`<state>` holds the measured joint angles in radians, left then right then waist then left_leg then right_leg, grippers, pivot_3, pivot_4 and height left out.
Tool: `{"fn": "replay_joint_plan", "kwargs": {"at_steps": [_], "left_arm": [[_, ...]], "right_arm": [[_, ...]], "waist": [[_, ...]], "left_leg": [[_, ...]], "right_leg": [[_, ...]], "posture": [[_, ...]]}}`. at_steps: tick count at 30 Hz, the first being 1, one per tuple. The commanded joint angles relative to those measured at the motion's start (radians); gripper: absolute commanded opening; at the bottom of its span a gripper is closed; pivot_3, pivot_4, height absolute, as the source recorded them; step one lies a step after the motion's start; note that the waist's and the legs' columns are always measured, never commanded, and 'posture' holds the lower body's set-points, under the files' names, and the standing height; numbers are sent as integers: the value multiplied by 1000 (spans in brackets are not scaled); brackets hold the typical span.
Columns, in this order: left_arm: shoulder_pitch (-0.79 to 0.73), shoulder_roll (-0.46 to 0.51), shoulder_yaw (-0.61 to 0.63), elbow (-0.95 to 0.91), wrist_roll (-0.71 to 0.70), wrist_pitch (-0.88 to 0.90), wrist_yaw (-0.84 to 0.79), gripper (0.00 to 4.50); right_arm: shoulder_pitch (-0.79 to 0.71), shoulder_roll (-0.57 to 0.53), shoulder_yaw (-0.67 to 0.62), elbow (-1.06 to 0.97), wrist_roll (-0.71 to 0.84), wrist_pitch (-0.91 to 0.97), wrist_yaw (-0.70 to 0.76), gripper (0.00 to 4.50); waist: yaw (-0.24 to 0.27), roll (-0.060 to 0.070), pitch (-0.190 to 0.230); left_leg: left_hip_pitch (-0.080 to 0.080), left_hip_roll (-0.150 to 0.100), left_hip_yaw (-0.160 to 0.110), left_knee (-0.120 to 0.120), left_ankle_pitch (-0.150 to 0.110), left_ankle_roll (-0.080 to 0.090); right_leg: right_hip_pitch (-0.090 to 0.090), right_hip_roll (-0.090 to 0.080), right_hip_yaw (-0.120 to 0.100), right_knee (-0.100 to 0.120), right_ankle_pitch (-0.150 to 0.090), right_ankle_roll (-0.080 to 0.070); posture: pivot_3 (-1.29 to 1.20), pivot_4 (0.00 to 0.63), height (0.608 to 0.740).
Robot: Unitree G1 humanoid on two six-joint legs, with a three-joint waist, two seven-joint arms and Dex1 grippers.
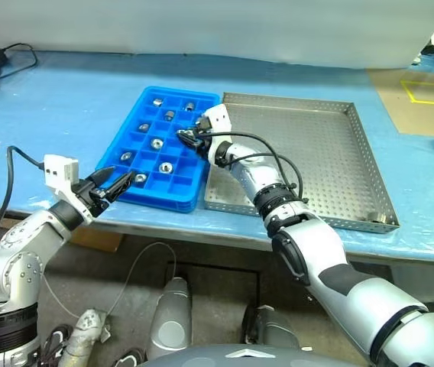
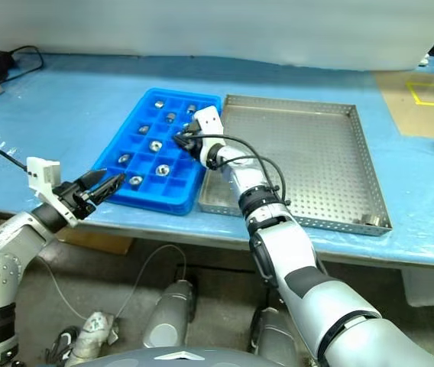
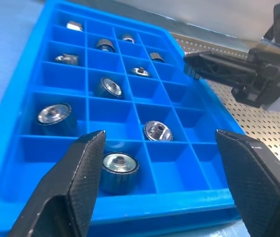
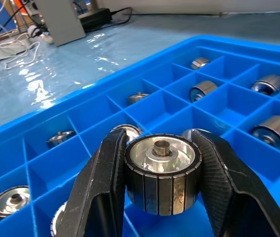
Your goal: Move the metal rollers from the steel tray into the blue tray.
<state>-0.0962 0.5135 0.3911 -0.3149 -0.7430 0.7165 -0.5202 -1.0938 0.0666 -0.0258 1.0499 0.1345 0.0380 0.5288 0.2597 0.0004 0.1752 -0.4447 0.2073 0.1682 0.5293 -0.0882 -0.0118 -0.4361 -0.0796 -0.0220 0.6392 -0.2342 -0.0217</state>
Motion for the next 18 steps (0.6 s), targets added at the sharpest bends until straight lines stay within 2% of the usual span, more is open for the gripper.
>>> {"fn": "replay_joint_plan", "kwargs": {"at_steps": [1, 9, 11, 14, 18], "left_arm": [[-22, 15, -3, -7, -2, -19, -13, 3749], [-31, 27, -7, 10, 0, -21, -25, 3749], [-31, 26, -8, 9, 0, -20, -26, 3749], [-35, 30, -8, 14, -1, -18, -30, 3749], [-50, 34, -17, 33, 3, -20, -41, 3749]], "right_arm": [[-15, 11, 8, -18, -11, -31, 15, 1643], [-12, 6, -6, 15, -21, -56, -25, 1643], [-12, 6, -11, 26, -18, -60, -29, 2392], [-18, 7, -14, 34, -12, -43, -18, 3286], [-16, -6, -20, 22, -10, -36, -20, 3286]], "waist": [[-4, 0, 0], [-23, 0, 0], [-23, 0, 0], [-24, 0, 0], [-25, 0, 0]], "left_leg": [[-1, 0, 0, 0, 0, 0], [-3, 1, 0, 2, 1, -1], [-3, 1, 0, 2, 1, -1], [-2, 1, 0, 2, 1, -1], [-2, 2, 0, 2, 1, -1]], "right_leg": [[-1, 1, 0, 0, 1, -1], [-2, 2, 0, 0, 1, -3], [-2, 2, 0, 0, 1, -3], [-2, 2, 0, 1, 1, -3], [-2, 2, 0, 1, 1, -3]], "posture": [[446, 150, 740], [438, 150, 740], [438, 150, 740], [426, 150, 740], [393, 150, 740]]}}
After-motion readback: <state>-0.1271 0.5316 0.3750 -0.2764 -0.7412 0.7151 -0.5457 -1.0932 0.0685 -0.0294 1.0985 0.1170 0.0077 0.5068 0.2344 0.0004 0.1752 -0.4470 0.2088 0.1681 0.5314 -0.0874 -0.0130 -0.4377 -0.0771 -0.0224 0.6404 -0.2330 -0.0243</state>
